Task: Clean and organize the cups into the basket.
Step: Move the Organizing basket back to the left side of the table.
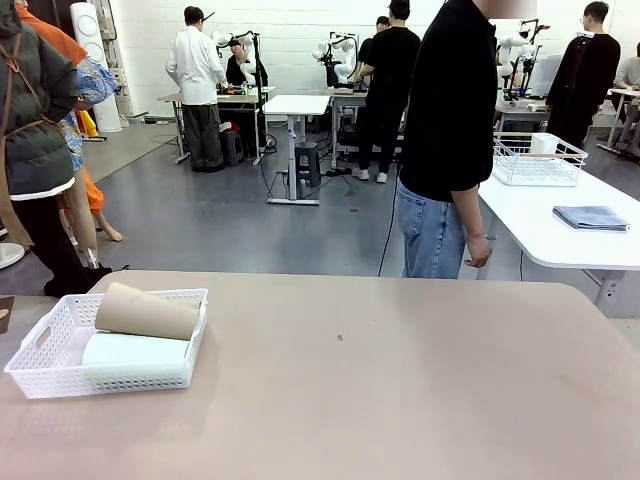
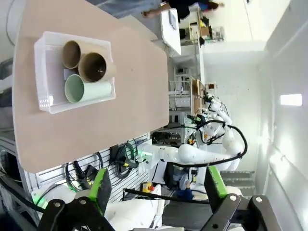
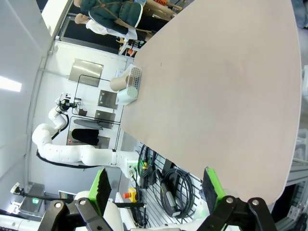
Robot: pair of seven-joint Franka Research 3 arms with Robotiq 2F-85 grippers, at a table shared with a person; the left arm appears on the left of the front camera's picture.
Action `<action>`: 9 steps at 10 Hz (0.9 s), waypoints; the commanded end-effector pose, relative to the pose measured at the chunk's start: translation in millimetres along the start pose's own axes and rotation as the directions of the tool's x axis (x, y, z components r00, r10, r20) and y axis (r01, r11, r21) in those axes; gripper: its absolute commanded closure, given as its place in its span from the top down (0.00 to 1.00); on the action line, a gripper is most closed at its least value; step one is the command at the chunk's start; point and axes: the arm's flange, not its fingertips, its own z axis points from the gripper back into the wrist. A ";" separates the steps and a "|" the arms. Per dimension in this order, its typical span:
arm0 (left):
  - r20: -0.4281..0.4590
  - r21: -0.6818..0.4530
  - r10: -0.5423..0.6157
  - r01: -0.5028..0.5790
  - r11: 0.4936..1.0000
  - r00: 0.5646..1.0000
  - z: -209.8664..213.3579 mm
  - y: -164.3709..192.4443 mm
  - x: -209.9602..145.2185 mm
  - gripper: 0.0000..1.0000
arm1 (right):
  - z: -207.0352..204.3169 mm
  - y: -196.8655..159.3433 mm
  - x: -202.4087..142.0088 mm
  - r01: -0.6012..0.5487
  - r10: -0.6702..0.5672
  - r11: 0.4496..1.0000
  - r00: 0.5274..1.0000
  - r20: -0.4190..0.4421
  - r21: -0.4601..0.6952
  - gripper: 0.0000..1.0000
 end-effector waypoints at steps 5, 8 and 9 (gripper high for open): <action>0.035 -0.089 0.204 -0.200 0.976 0.978 11.8 63.6 28.4 1.00 | -1.0 0.7 0.7 -0.002 0.002 1.000 1.000 -0.002 -0.001 1.00; 0.004 -0.039 0.210 -0.210 0.977 0.978 -19.7 68.9 15.9 1.00 | -1.0 0.7 0.7 -0.002 0.002 1.000 1.000 -0.002 -0.001 1.00; 0.004 -0.039 0.210 -0.210 0.977 0.978 -19.7 68.9 15.9 1.00 | -1.0 0.7 0.7 -0.002 0.002 1.000 1.000 -0.002 -0.001 1.00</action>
